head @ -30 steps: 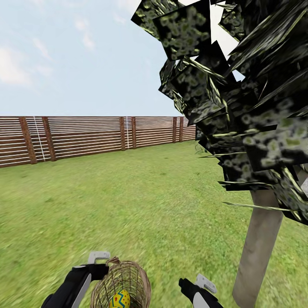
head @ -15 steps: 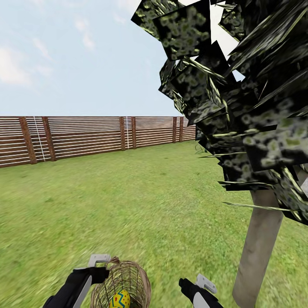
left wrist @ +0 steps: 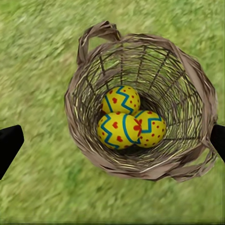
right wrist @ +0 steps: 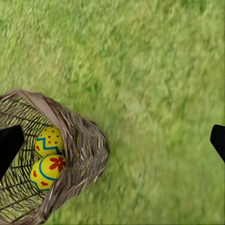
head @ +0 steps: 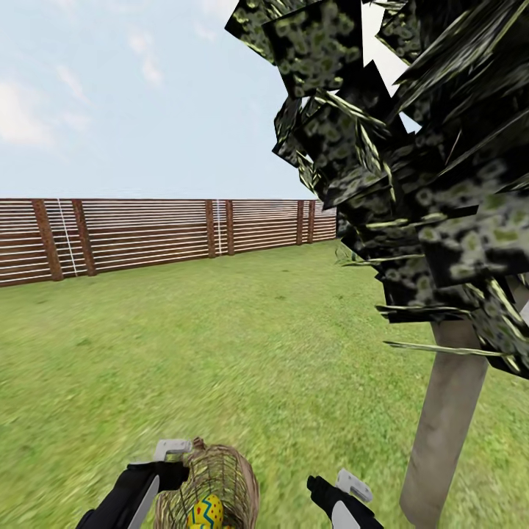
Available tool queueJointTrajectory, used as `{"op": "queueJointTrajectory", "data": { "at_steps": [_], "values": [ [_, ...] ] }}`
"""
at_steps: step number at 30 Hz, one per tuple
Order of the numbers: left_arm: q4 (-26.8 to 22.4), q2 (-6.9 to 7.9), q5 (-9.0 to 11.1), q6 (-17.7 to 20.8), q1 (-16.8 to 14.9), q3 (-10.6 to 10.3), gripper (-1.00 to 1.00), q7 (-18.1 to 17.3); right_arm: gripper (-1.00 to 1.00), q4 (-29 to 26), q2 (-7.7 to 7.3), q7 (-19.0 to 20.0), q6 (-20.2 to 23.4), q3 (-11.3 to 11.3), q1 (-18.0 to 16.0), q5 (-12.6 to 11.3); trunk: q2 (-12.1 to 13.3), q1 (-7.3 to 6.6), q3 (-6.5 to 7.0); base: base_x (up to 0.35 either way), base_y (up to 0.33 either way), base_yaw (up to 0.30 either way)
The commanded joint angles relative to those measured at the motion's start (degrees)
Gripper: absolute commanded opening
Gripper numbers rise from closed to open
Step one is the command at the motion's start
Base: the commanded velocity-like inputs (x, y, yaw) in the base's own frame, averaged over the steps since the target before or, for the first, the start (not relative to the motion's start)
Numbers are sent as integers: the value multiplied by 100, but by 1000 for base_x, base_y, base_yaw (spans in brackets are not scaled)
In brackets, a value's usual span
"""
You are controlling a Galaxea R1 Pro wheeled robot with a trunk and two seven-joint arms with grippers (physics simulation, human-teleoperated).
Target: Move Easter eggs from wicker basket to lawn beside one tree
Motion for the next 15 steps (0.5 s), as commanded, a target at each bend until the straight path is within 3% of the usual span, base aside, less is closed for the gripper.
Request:
{"op": "queueJointTrajectory", "data": {
  "at_steps": [1, 7, 15],
  "values": [
    [36, -19, 26, 30, -3, -7, 100, 18, 100, -42, -4, -42, -1, 38, 4, -28, -46, 23, -26, 0, 0, 0],
    [312, -195, 23, 32, -10, -10, 100, -14, 100, -500, -13, 177, -286, 35, 58, -12, -287, 155, -134, 0, 0, 0],
    [371, -227, 26, 33, -12, -9, 100, -19, 100, -659, -21, 247, -335, 31, 101, -7, -608, 330, -277, 0, 0, 0]
  ]
}}
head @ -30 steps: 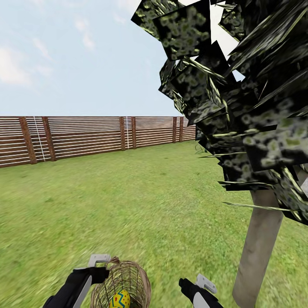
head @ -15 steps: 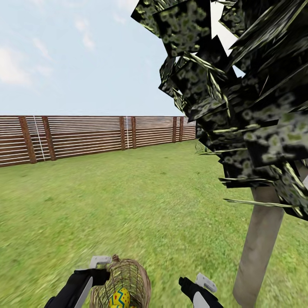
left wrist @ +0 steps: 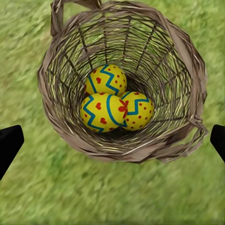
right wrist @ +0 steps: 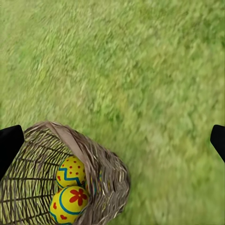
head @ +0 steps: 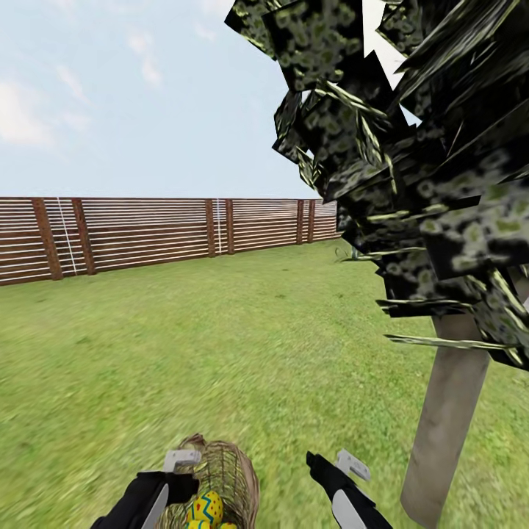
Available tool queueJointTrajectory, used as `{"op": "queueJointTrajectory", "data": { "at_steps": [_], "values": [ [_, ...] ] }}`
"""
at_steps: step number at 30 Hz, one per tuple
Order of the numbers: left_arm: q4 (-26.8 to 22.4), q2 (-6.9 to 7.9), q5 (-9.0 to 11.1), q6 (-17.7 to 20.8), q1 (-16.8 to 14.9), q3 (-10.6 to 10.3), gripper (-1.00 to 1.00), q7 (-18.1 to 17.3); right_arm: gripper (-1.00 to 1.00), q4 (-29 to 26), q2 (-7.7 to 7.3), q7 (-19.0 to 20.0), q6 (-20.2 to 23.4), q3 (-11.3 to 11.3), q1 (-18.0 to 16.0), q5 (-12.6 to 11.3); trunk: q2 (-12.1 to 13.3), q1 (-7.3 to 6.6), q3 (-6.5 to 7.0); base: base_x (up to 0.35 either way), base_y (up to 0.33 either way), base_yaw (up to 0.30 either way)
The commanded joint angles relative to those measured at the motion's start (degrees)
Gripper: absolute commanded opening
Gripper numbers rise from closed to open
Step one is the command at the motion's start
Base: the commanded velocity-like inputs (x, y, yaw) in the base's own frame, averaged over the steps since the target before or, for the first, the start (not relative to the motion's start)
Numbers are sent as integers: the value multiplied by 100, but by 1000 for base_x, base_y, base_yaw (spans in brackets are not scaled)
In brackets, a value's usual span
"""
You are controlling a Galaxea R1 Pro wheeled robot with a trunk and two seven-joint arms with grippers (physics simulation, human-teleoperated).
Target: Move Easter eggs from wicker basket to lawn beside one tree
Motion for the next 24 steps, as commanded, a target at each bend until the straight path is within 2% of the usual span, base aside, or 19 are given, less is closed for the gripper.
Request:
{"op": "queueJointTrajectory", "data": {
  "at_steps": [1, 18, 24],
  "values": [
    [-8, -1, 26, 27, -2, -8, 100, 27, 100, -18, -5, -48, 19, 29, -1, -37, -46, 23, -26, 0, 0, 0],
    [-2, -4, 37, 15, -3, -10, 100, 34, 100, -25, -14, -41, 29, 19, 3, -40, -728, 396, -331, 0, 0, 0],
    [-1, -12, 59, -15, -90, -40, 100, 21, 100, -15, -49, -50, 6, -7, 12, -27, -726, 395, -330, 0, 0, 0]
  ]
}}
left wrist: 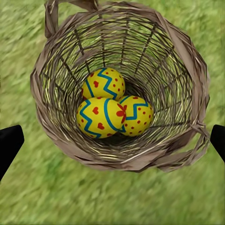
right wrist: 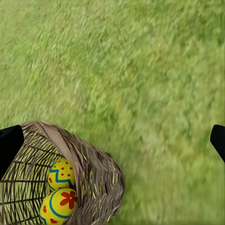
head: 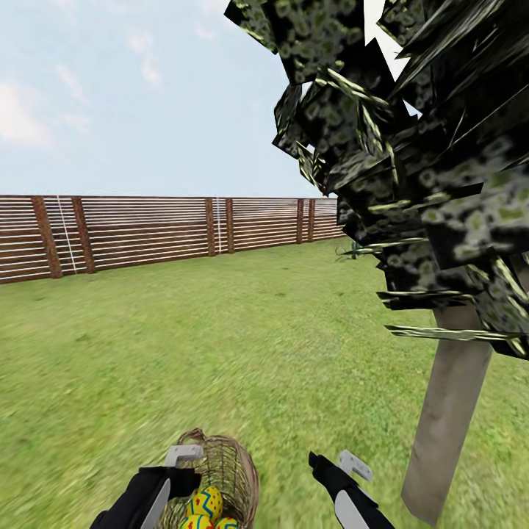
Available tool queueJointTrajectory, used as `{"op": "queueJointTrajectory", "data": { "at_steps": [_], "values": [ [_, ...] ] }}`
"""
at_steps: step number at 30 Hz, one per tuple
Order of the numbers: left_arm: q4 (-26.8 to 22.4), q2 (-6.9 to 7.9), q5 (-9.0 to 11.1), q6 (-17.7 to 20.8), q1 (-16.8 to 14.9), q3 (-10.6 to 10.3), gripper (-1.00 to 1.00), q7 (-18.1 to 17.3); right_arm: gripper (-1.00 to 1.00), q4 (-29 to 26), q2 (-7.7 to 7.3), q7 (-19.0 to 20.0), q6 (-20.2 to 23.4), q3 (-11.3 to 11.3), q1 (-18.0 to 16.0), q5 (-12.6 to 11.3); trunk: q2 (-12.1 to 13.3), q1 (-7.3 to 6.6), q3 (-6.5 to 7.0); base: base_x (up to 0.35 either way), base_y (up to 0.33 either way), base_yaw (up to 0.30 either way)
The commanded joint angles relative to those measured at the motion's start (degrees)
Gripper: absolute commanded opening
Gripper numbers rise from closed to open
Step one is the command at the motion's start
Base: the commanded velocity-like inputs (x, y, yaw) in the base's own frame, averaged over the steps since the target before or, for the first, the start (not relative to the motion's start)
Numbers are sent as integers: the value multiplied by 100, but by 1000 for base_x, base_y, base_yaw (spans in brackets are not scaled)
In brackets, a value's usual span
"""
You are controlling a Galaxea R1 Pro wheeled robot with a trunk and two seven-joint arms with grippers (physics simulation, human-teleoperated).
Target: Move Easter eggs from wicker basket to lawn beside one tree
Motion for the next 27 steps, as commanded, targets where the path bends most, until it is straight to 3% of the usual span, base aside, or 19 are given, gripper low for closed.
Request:
{"op": "queueJointTrajectory", "data": {
  "at_steps": [1, 16, 21, 22, 27],
  "values": [
    [-9, 1, 30, 29, -2, -10, 100, 26, 100, -14, -4, -49, 20, 31, -2, -37, -4, 0, -7, 0, 0, 0],
    [-9, 1, 30, 29, -2, -10, 100, 26, 100, -14, -4, -49, 20, 31, -2, -37, -4, 0, -7, 0, 0, 0],
    [-38, 107, 30, 30, 98, -22, 100, 63, 100, 116, -135, 4, -4, 95, 129, -25, 197, -110, 83, 0, 0, 0],
    [-41, 118, 30, 28, 108, -23, 100, 65, 100, 231, -176, 9, -6, 101, 400, -24, 237, -132, 101, 0, 0, 0],
    [-56, 151, 30, 22, 139, -27, 100, 68, 100, 301, -226, 26, -13, 122, 513, -20, 437, -242, 190, 0, 0, 0]
  ]
}}
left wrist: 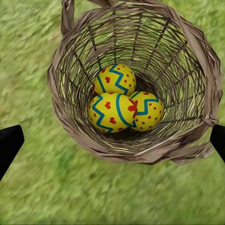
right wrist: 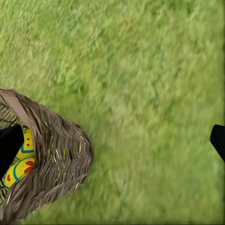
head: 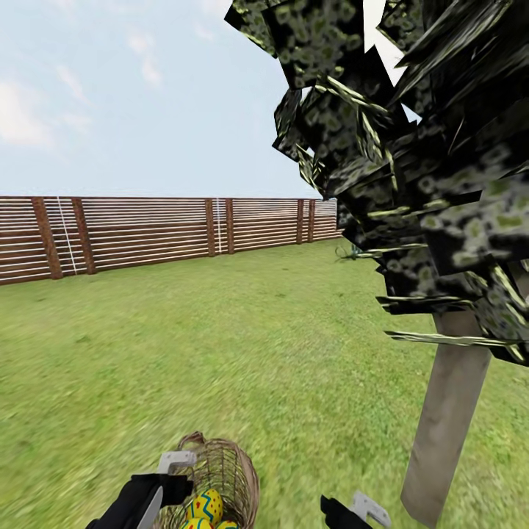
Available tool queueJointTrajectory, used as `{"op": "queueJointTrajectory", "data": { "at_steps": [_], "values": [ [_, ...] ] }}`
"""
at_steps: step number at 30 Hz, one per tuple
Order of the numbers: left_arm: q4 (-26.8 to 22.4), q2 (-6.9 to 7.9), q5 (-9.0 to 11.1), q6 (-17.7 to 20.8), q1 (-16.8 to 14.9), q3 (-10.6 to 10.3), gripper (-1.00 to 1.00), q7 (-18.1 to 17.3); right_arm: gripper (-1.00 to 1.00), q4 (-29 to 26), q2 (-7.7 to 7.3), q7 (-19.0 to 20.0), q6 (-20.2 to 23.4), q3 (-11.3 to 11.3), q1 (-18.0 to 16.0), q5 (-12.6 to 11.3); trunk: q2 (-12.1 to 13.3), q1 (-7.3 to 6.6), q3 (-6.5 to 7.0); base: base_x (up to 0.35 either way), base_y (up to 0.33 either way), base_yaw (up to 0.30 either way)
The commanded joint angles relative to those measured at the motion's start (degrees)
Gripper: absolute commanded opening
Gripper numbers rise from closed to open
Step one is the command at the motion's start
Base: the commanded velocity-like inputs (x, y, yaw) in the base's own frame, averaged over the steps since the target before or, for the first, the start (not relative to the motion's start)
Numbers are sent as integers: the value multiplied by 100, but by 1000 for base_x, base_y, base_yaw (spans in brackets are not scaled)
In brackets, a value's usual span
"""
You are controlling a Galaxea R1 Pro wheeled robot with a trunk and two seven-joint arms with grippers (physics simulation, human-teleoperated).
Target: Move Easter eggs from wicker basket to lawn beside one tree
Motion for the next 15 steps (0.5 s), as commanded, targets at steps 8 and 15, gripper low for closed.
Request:
{"op": "queueJointTrajectory", "data": {
  "at_steps": [8, 15],
  "values": [
    [-53, 9, 30, 27, 5, -13, 100, 29, 100, 3, -25, -47, 15, 44, 26, -41, 318, -176, 137, 0, 0, 0],
    [-63, 10, 36, 27, 6, -13, 100, 24, 100, 5, -22, -46, 15, 45, 28, -41, 599, -330, 263, 0, 0, 0]
  ]
}}
